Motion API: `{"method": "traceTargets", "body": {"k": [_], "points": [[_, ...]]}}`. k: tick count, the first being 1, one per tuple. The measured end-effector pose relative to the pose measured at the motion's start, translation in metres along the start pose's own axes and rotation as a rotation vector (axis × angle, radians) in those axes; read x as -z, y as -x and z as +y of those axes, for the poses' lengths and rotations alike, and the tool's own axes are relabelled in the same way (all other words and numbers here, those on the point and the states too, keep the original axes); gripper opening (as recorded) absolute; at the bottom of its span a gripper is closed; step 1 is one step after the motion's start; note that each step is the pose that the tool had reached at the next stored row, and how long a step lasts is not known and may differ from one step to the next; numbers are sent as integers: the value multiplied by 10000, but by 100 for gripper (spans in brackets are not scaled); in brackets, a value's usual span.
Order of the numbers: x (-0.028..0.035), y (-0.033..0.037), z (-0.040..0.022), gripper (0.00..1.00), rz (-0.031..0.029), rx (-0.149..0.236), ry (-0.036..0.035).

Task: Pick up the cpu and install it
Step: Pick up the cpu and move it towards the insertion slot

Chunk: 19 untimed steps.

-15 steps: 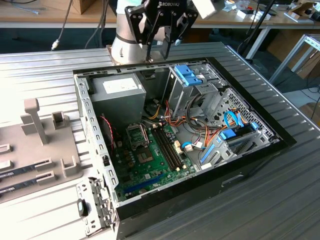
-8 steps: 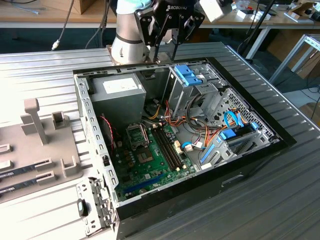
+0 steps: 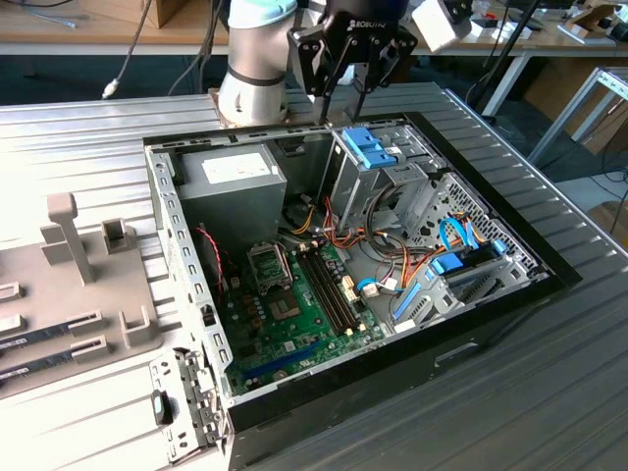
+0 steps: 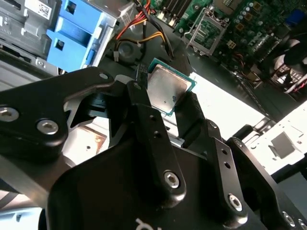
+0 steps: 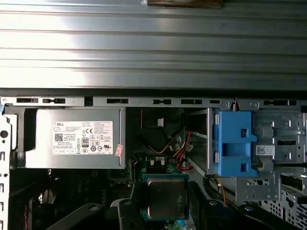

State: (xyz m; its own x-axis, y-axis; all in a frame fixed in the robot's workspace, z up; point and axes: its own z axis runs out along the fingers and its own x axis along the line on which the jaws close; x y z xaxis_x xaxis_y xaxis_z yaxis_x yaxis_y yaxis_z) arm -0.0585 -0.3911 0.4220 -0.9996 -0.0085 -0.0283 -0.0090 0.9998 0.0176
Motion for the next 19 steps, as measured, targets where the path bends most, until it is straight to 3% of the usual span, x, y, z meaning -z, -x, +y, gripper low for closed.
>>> {"method": "traceTargets", "body": {"k": [19], "points": [[-183, 336, -6, 47, 0, 0, -1]]}}
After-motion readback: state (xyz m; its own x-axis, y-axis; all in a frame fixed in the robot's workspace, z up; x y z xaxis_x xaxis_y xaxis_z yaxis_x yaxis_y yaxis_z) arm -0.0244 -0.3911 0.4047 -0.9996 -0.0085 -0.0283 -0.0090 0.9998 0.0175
